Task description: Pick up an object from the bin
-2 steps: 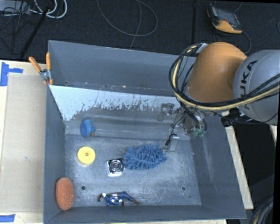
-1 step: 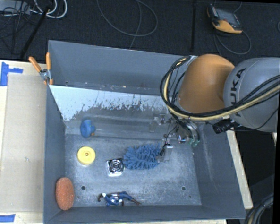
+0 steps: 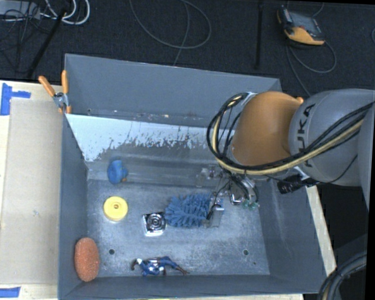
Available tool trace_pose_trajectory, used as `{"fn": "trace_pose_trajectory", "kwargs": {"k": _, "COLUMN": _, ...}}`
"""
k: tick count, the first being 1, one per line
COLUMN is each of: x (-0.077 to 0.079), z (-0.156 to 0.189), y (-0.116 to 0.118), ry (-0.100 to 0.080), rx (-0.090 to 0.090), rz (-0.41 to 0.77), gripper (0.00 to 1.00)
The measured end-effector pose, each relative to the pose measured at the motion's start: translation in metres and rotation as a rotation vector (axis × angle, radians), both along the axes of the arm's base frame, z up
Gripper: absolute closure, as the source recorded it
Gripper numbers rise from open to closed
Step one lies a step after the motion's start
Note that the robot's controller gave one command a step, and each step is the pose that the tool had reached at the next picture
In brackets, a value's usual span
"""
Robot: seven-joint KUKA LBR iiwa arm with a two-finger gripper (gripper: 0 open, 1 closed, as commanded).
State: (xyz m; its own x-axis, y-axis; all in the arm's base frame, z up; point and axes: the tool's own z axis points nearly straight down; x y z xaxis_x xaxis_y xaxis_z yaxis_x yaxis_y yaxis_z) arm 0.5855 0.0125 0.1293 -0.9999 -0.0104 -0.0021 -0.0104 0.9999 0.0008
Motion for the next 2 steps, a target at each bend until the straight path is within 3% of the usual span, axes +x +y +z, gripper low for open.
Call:
{"fn": "trace_pose_trajectory", "kwargs": {"k": 1, "x": 0.0066, "z": -0.0515, "y": 0.0039, "ry": 0.003, "rx": 0.000, "rz": 0.009, "gripper": 1.00}}
{"fn": "trace_pose_trajectory", "kwargs": {"k": 2, "x": 0.0066, "z": -0.0515, "y": 0.0039, "ry": 0.003, "rx": 0.000, "rz": 0.009, "gripper": 1.00}}
